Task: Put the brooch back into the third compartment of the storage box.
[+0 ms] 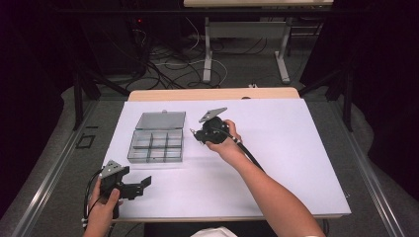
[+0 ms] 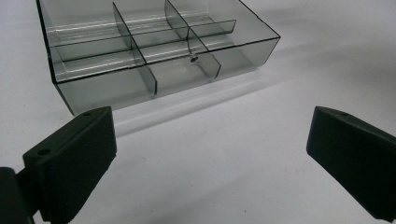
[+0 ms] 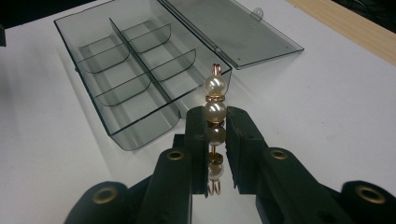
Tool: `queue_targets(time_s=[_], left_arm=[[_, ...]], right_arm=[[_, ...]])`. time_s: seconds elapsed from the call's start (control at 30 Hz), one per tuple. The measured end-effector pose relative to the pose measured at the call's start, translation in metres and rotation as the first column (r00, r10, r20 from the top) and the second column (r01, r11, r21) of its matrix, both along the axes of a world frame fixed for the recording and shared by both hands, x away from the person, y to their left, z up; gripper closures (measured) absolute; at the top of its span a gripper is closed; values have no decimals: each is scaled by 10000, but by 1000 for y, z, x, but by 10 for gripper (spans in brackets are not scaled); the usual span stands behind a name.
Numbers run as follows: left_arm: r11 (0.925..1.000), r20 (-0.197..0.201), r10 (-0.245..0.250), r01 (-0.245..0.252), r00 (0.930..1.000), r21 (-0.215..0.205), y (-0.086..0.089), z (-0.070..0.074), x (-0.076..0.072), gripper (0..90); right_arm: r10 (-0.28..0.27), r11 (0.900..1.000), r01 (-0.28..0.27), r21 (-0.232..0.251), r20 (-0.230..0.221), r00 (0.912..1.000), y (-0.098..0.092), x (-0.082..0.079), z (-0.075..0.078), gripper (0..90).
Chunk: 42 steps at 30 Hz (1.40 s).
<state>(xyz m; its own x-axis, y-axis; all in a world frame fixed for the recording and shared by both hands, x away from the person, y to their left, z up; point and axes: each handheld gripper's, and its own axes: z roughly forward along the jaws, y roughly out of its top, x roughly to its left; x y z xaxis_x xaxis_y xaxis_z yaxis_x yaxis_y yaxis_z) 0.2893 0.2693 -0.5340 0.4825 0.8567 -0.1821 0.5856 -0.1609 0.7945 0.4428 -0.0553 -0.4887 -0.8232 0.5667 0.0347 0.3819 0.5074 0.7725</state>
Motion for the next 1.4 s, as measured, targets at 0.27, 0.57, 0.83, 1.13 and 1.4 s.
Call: queue_targets(time_s=[0.27, 0.57, 0.83, 1.13, 1.4], left_arm=[[10000, -51, -70, 70, 10000, -8, -1, 0, 1, 19], [10000, -54, -83, 83, 10000, -34, -1, 0, 2, 19], [10000, -6, -73, 73, 10000, -62, 1, 1, 1, 19], [9999, 46, -116, 116, 9999, -69, -3, 1, 2, 20], [9998, 5, -193, 193, 9998, 23, -4, -1, 3, 21]], right_arm=[[-127, 9997, 127, 230, -17, 9999, 5, 6, 0, 797], [-323, 9983, 330, 482, -154, 9994, 14, 10, 3, 797], [-267, 9980, 273, 570, -114, 9996, 23, 12, 3, 796], [-212, 9974, 229, 684, -252, 9995, 31, 14, 4, 797], [-270, 9944, 283, 1019, -139, 9995, 39, 18, 2, 796]])
